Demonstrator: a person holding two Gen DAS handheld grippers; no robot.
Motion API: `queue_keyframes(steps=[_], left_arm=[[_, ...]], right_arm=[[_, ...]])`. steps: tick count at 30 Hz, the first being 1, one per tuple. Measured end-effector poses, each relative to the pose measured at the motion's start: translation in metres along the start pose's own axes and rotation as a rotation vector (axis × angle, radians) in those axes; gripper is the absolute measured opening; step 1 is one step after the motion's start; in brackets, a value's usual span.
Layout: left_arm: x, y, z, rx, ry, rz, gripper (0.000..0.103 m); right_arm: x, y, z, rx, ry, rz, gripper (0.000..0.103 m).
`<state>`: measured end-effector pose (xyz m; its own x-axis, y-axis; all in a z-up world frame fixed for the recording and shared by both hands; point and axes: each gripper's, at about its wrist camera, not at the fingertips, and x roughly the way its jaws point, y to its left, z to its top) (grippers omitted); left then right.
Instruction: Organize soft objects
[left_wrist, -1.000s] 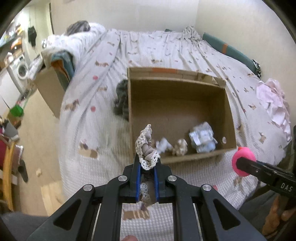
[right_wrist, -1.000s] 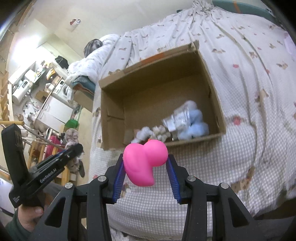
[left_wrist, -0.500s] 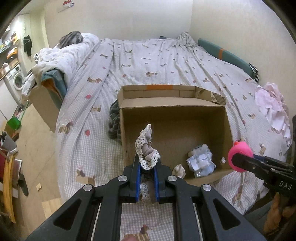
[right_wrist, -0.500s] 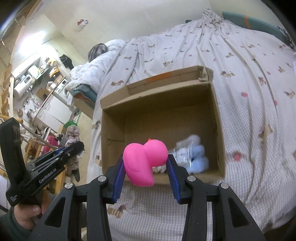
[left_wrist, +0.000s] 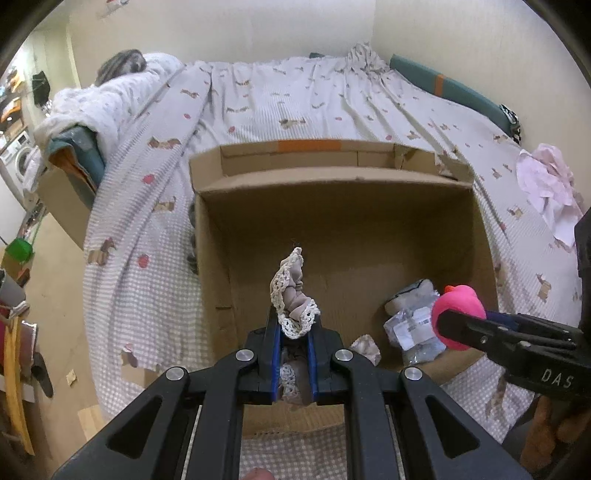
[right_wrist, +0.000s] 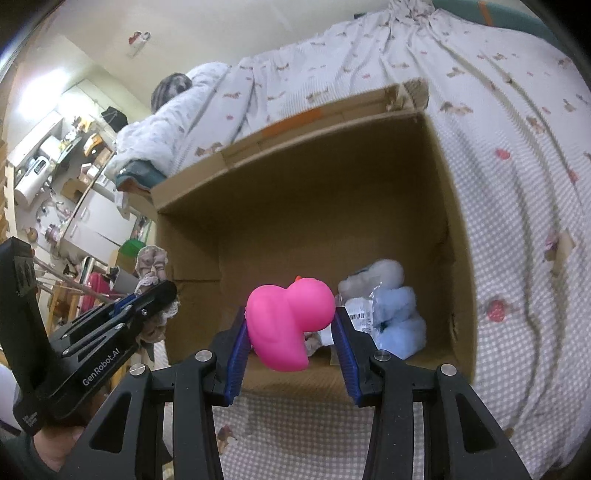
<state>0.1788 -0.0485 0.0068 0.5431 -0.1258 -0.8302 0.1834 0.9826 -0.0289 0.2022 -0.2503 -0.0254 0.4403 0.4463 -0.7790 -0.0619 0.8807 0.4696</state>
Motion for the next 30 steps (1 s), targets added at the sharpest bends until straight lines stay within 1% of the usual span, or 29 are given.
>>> queue_keyframes(steps=[6, 11, 15, 17, 20, 21, 22, 23, 24, 25, 26, 27, 29, 30], left_arm=[[0.027, -0.001, -0.009, 0.003, 0.053, 0.001, 0.011], [0.039, -0.006, -0.018, 0.009, 0.088, -0.008, 0.011], [0.044, -0.006, -0.017, -0.004, 0.088, -0.01, 0.011], [0.045, -0.007, -0.017, -0.006, 0.091, -0.012, 0.011], [0.046, -0.009, -0.019, 0.0, 0.111, -0.024, 0.016], [0.047, -0.01, -0.02, 0.003, 0.12, -0.032, 0.023], [0.048, -0.012, -0.02, 0.008, 0.123, -0.034, 0.035], [0.047, -0.013, -0.021, 0.014, 0.121, -0.034, 0.042], [0.046, -0.015, -0.022, 0.016, 0.115, -0.032, 0.058], [0.044, -0.016, -0.022, 0.015, 0.107, -0.036, 0.065], [0.043, -0.016, -0.021, 0.013, 0.103, -0.041, 0.065], [0.042, -0.017, -0.021, 0.012, 0.1, -0.047, 0.067], [0.039, -0.017, -0.02, 0.015, 0.093, -0.048, 0.076], [0.036, -0.017, -0.02, 0.016, 0.082, -0.042, 0.082]], right_arm=[[0.023, 0.0, -0.005, -0.001, 0.07, -0.027, 0.045], [0.037, -0.003, -0.006, 0.021, 0.115, -0.02, 0.045], [0.045, -0.013, -0.008, 0.093, 0.148, 0.006, 0.046], [0.046, -0.016, -0.009, 0.108, 0.151, 0.002, 0.046], [0.044, -0.018, -0.009, 0.114, 0.149, 0.006, 0.046], [0.044, -0.019, -0.009, 0.117, 0.146, 0.006, 0.047], [0.044, -0.02, -0.009, 0.123, 0.145, 0.007, 0.047], [0.043, -0.022, -0.009, 0.13, 0.145, 0.009, 0.048], [0.042, -0.024, -0.009, 0.142, 0.143, 0.015, 0.052], [0.041, -0.025, -0.009, 0.155, 0.137, 0.025, 0.057], [0.039, -0.027, -0.009, 0.165, 0.127, 0.035, 0.067], [0.036, -0.027, -0.008, 0.17, 0.112, 0.044, 0.072], [0.031, -0.025, -0.005, 0.17, 0.084, 0.051, 0.074], [0.028, -0.026, -0.004, 0.169, 0.072, 0.05, 0.078]])
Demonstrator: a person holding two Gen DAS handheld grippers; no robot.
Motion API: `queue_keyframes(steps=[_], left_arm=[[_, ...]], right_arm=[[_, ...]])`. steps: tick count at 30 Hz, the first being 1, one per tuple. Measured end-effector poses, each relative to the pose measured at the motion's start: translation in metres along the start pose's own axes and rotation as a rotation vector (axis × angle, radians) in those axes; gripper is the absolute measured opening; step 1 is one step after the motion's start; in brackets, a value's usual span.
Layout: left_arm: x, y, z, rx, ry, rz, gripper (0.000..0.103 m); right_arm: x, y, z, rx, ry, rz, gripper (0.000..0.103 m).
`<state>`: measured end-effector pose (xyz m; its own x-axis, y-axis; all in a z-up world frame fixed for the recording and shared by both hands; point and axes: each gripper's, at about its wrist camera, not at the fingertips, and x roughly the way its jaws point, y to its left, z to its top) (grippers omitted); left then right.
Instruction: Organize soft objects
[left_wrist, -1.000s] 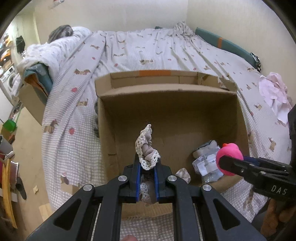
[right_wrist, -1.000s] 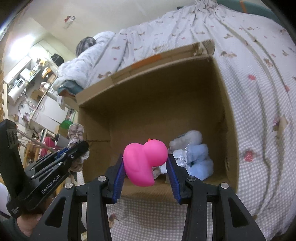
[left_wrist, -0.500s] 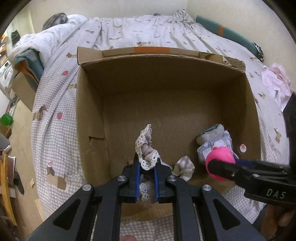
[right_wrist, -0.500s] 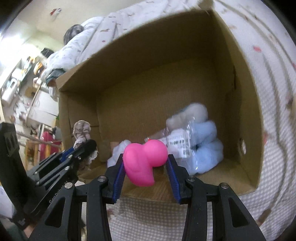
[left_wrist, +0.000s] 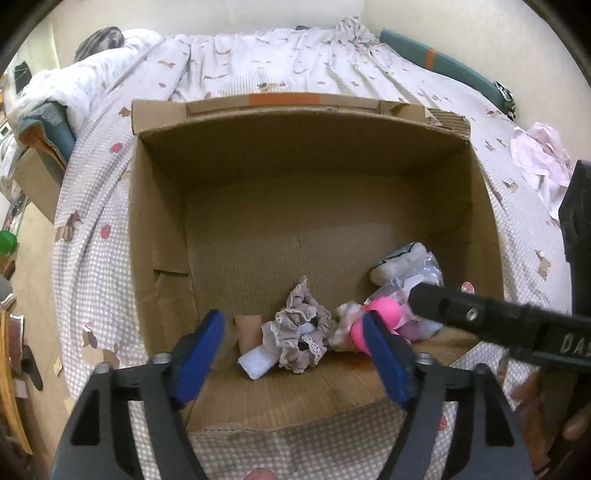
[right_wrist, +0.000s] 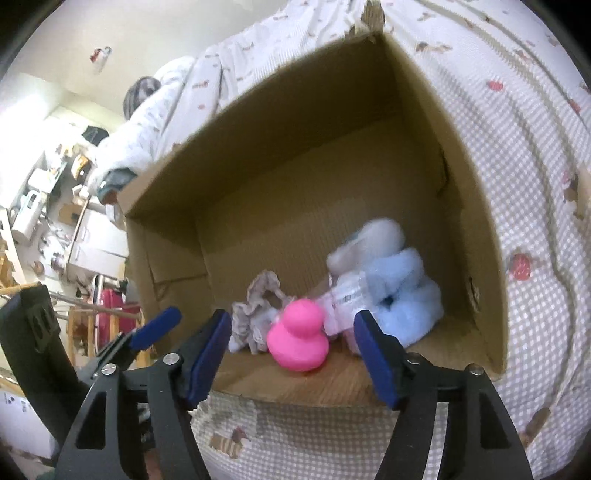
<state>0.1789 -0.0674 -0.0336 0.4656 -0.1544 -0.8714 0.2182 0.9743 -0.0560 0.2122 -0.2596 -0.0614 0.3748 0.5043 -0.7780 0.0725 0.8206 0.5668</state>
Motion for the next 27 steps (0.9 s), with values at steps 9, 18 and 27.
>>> queue_keyframes(steps=[9, 18, 27], left_arm=[[-0.045, 0.01, 0.0, -0.04, -0.126, 0.046, 0.085], [-0.103, 0.023, -0.008, -0.064, -0.317, 0.218, 0.085], [-0.128, 0.037, -0.038, -0.106, -0.314, 0.176, 0.085]], right_arm=[[-0.039, 0.016, 0.004, -0.042, -0.186, -0.011, 0.103], [-0.064, 0.029, -0.014, -0.131, -0.252, -0.097, 0.103], [-0.089, 0.04, -0.047, -0.224, -0.327, -0.151, 0.103]])
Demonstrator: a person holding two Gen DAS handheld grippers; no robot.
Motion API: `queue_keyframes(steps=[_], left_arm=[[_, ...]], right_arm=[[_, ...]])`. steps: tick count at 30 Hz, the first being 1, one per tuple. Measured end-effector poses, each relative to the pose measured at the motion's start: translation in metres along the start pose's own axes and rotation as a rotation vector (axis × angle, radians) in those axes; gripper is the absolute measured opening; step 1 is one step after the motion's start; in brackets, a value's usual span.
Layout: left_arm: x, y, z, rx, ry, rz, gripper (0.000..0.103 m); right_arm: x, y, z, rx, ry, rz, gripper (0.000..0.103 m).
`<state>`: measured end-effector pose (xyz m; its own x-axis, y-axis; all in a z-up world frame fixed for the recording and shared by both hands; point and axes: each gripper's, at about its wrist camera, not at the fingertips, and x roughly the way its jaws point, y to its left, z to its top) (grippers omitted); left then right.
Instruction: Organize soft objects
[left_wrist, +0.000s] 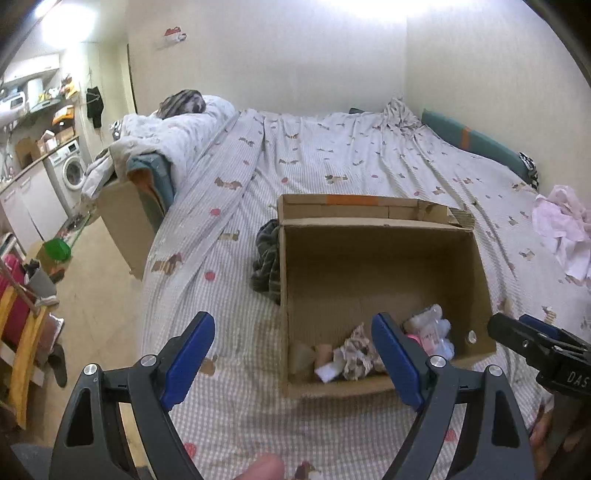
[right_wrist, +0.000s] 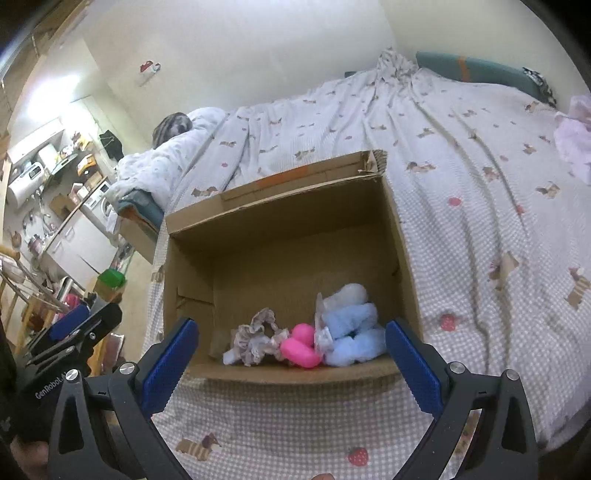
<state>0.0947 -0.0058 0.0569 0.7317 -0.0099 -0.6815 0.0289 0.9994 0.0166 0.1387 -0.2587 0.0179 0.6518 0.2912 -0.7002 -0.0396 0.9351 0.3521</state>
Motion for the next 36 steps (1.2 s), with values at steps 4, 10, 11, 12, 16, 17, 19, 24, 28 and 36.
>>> queue_keyframes(steps=[4, 10, 11, 12, 16, 17, 19, 24, 28, 36], left_arm=[[-0.011, 0.005, -0.012, -0.02, 0.02, -0.016, 0.085], [-0.018, 0.005, -0.031, -0.03, 0.047, -0.038, 0.085], [-0.021, 0.004, -0.034, -0.024, 0.049, -0.04, 0.085], [-0.023, 0.003, -0.036, -0.018, 0.051, -0.05, 0.085], [-0.029, -0.002, -0.043, 0.001, 0.045, -0.057, 0.085], [-0.029, -0.003, -0.045, 0.004, 0.043, -0.054, 0.085], [-0.029, -0.002, -0.047, -0.002, 0.048, -0.056, 0.085], [-0.023, 0.003, -0.051, -0.027, 0.066, -0.065, 0.086], [-0.017, 0.005, -0.051, -0.036, 0.073, -0.108, 0.098], [-0.011, 0.004, -0.052, -0.03, 0.083, -0.104, 0.102]], right_arm=[[-0.009, 0.001, -0.011, -0.025, -0.014, -0.04, 0.103], [-0.023, 0.002, -0.025, -0.043, -0.022, -0.06, 0.103], [-0.024, 0.002, -0.027, -0.04, -0.024, -0.06, 0.103], [-0.027, 0.002, -0.03, -0.036, -0.024, -0.059, 0.103], [-0.033, 0.003, -0.037, -0.04, -0.023, -0.063, 0.103], [-0.034, 0.003, -0.038, -0.045, -0.025, -0.067, 0.103], [-0.036, 0.003, -0.04, -0.056, -0.027, -0.077, 0.103], [-0.033, 0.002, -0.044, -0.068, -0.019, -0.094, 0.103], [-0.031, 0.001, -0.045, -0.07, -0.014, -0.102, 0.103], [-0.027, 0.004, -0.046, -0.079, -0.012, -0.102, 0.103]])
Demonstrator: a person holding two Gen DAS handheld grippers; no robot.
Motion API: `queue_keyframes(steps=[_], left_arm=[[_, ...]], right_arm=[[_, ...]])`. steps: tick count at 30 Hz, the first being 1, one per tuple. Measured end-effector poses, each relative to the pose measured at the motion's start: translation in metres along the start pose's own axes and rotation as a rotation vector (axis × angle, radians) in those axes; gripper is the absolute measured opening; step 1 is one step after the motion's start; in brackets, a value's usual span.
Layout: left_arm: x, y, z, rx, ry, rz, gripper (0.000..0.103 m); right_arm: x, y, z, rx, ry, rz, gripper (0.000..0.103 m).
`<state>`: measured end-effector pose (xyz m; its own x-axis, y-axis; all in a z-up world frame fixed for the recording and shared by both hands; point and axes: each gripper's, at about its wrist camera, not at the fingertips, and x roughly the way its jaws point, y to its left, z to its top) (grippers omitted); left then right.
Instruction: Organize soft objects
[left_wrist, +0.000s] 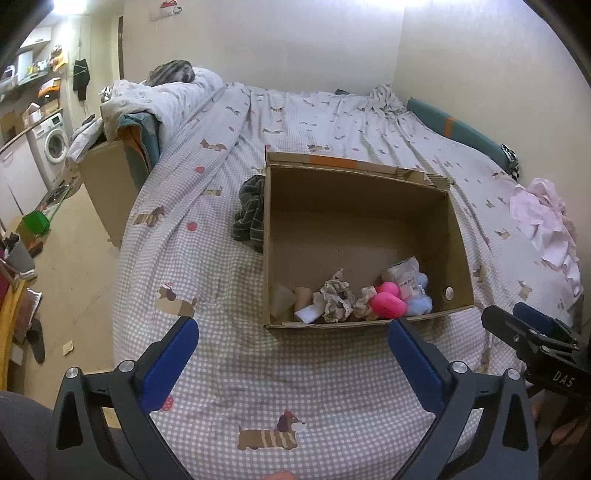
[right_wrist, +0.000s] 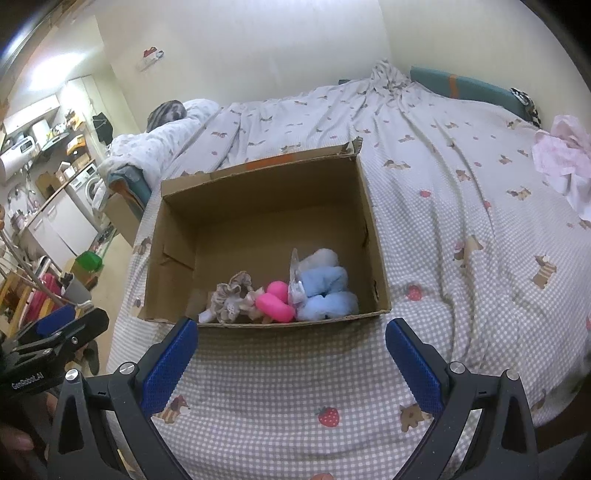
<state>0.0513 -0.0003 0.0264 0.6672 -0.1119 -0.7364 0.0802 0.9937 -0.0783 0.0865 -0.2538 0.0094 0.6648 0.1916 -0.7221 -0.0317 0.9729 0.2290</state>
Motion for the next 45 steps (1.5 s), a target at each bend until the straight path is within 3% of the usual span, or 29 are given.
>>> queue_keyframes(steps=[45], left_arm=[[0.0045, 0.0, -0.0029, 0.008, 0.018, -0.016, 0.102]], right_arm=[[0.0022, 0.0007, 0.0001, -0.022, -0.006, -0.011, 0.103]])
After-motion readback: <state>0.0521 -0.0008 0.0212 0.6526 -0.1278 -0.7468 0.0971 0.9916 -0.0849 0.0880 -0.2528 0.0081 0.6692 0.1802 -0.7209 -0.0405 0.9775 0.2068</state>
